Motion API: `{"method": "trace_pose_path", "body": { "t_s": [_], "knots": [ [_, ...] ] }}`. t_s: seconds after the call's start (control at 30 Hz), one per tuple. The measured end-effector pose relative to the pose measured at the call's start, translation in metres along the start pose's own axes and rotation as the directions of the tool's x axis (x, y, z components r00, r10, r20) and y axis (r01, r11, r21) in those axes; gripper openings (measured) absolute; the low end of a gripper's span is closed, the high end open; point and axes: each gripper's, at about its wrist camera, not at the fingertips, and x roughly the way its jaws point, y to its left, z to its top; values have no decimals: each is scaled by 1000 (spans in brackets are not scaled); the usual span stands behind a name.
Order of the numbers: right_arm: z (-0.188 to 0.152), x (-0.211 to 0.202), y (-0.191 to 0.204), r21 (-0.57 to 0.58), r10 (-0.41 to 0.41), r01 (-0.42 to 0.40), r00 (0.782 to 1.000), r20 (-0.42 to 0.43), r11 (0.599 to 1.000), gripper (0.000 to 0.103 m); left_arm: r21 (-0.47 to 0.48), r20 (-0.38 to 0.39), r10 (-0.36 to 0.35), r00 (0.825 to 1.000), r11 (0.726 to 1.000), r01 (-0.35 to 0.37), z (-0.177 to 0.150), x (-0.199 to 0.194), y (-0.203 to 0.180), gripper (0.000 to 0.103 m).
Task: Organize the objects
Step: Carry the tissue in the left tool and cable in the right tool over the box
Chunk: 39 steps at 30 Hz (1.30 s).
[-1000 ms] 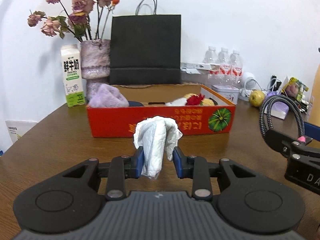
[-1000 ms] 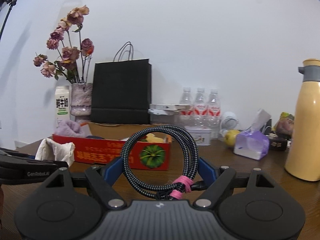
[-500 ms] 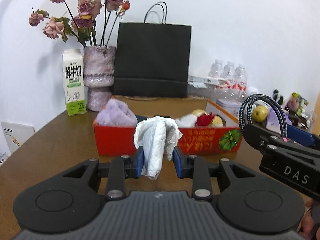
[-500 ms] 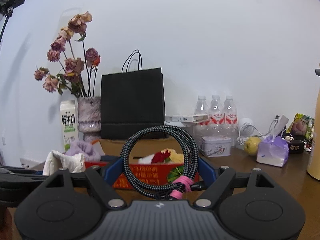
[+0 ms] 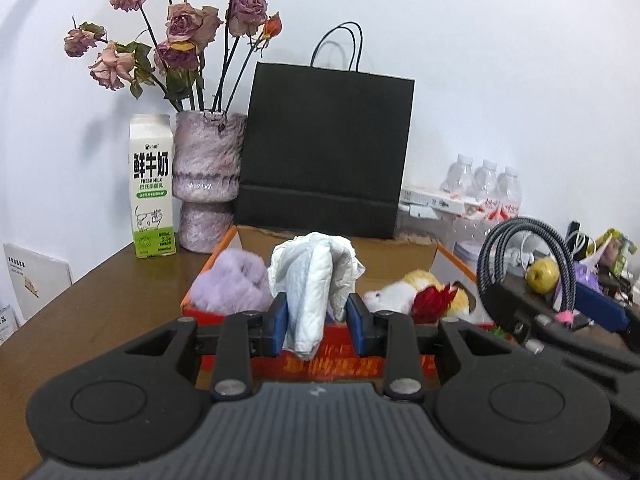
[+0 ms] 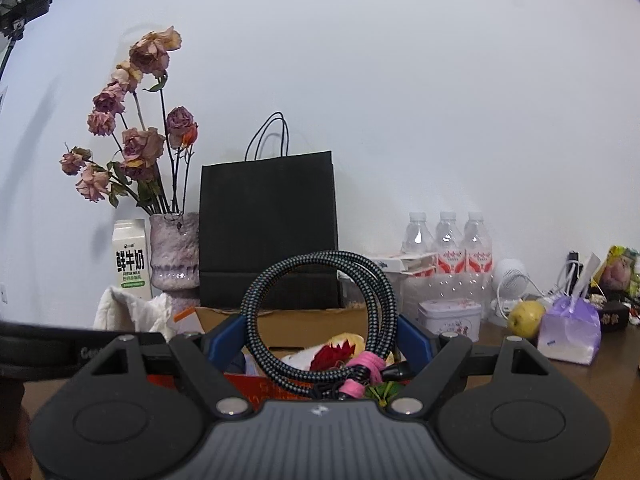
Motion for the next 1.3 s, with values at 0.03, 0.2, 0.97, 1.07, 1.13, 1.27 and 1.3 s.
{"method": "trace_pose_path", "body": {
  "t_s": [0.03, 0.2, 0.97, 1.07, 1.13, 1.27, 1.3],
  "knots": [
    [1, 3, 0, -3, 4, -4, 1000, 1, 1000, 81, -2, 4, 2, 1000, 1000, -2, 2, 2, 0, 31],
    [8, 18, -1, -5, 15, -15, 1000, 1, 1000, 81, -17, 23, 8, 1000, 1000, -7, 15, 14, -1, 31],
    [22, 102, -20, 16, 59, -59, 998, -17, 998, 81, -34, 34, -6, 999, 999, 8, 42, 83, -2, 31],
    [21, 114, -20, 9, 65, -65, 997, -29, 998, 81, -32, 27, -5, 1000, 999, 6, 45, 94, 0, 31],
    [21, 120, -20, 7, 70, -70, 997, -39, 998, 81, -33, 24, -4, 1000, 999, 5, 46, 100, 3, 31],
    [19, 137, -19, 0, 79, -79, 994, -76, 997, 81, -26, 14, -7, 1000, 1000, 8, 49, 115, 6, 31],
    [18, 141, -18, -1, 78, -78, 993, -85, 997, 81, -24, 10, -9, 1000, 1000, 9, 49, 118, 7, 31]
  ]
}}
